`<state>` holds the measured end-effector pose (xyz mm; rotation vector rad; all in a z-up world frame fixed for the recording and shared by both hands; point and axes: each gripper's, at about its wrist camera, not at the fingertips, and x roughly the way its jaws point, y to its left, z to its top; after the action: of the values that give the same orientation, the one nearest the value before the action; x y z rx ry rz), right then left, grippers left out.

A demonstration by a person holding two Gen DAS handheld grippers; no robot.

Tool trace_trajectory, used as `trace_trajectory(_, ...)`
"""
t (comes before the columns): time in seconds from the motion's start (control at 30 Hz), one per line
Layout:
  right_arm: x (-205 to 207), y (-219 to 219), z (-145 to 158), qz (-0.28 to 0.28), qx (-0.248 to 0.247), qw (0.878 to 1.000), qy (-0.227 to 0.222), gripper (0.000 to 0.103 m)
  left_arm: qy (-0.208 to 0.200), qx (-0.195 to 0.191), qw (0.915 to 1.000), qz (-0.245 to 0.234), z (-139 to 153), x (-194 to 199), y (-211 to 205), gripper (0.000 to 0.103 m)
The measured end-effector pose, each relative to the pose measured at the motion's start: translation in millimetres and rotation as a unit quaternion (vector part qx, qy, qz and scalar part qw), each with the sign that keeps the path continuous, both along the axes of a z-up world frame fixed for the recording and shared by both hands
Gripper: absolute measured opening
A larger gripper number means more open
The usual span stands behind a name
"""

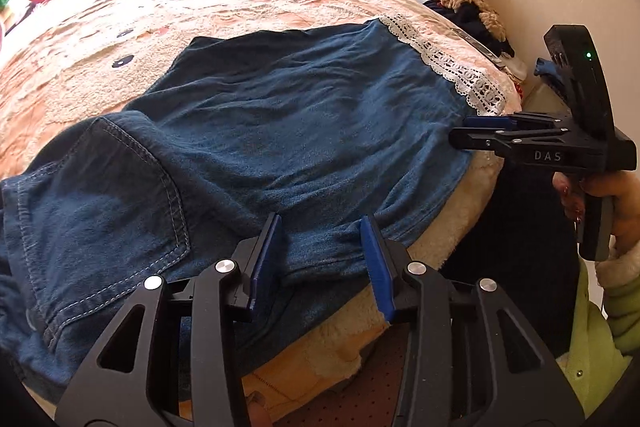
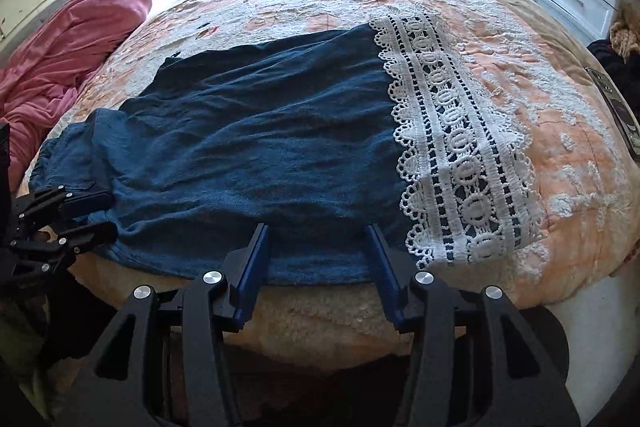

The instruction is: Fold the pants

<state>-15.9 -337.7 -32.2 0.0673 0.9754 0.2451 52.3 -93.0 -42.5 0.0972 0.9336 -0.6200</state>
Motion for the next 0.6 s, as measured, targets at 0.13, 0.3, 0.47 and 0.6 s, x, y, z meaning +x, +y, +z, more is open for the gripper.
trace_trajectory(0.13, -3, -4, 3, 0.005, 0.011, 1.0, -0.005, 0.05, 0.009, -0.017, 0.9998, 0.003, 6, 6, 6, 0.034)
trace_trajectory(0.3, -2, -21, 39, -0.002, 0.05, 0.997, -0.054, 0.061, -0.047, -0.018, 0.9987, 0.01, 48, 18, 16, 0.048)
trace_trajectory(0.47, 39, -45, 64, -0.031, 0.049, 0.995, -0.083, 0.064, -0.054, 0.001, 0.9979, 0.036, 66, 65, 17, 0.055)
trace_trajectory(0.6, 88, -56, 68, -0.037, 0.053, 0.995, -0.073, 0.068, -0.029, 0.006, 0.9981, 0.053, 60, 101, 19, 0.06)
